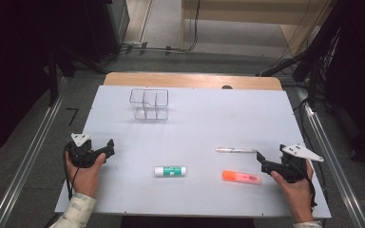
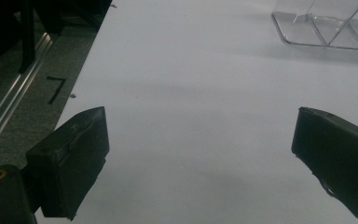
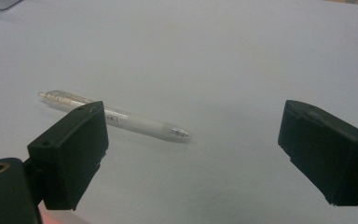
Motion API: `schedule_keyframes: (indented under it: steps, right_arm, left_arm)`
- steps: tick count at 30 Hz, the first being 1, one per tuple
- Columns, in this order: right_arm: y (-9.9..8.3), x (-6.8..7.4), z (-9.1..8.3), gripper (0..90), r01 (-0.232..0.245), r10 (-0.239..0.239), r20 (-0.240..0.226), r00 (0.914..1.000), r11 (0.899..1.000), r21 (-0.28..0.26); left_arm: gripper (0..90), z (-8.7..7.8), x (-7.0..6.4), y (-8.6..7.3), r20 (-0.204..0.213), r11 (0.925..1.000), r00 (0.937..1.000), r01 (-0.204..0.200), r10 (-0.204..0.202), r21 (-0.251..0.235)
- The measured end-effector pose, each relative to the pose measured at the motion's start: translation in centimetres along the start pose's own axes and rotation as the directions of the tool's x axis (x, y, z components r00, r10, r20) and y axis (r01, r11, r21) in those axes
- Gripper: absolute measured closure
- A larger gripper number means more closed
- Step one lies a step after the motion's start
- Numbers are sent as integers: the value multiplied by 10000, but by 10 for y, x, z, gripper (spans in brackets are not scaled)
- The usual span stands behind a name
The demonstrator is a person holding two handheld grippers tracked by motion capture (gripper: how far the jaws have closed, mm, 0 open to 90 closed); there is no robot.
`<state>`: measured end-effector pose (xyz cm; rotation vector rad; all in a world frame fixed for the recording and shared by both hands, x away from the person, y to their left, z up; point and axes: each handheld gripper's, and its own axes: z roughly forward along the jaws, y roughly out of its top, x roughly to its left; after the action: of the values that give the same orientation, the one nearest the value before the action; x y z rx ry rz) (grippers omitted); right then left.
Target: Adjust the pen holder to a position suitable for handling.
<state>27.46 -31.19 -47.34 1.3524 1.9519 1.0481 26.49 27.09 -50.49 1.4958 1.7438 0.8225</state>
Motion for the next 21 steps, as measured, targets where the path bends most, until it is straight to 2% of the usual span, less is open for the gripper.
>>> schedule_keyframes:
  steps: [7,11,14,19,21]
  right_arm:
    - [4,3,3,73,-19,18,-138,9999,10000,-19]
    - [6,8,8,72,157,-156,-271,9995,9999,57]
    - [13,14,12,72,241,-240,-358,9991,9997,19]
    - [24,24,19,72,289,-294,-612,9977,9995,-96]
    - [34,34,29,73,471,-479,-833,9954,9988,-111]
  left_arm:
    - [43,1,-2,1,6,9999,10000,25,-25,110]
    - [44,3,-4,3,-30,10000,10000,-17,17,56]
    - [61,7,-4,6,-177,10000,9998,-90,90,5]
    - [68,10,-4,12,-49,10000,10000,64,-64,-65]
    - [68,14,-3,15,-18,9999,10000,76,-77,-71]
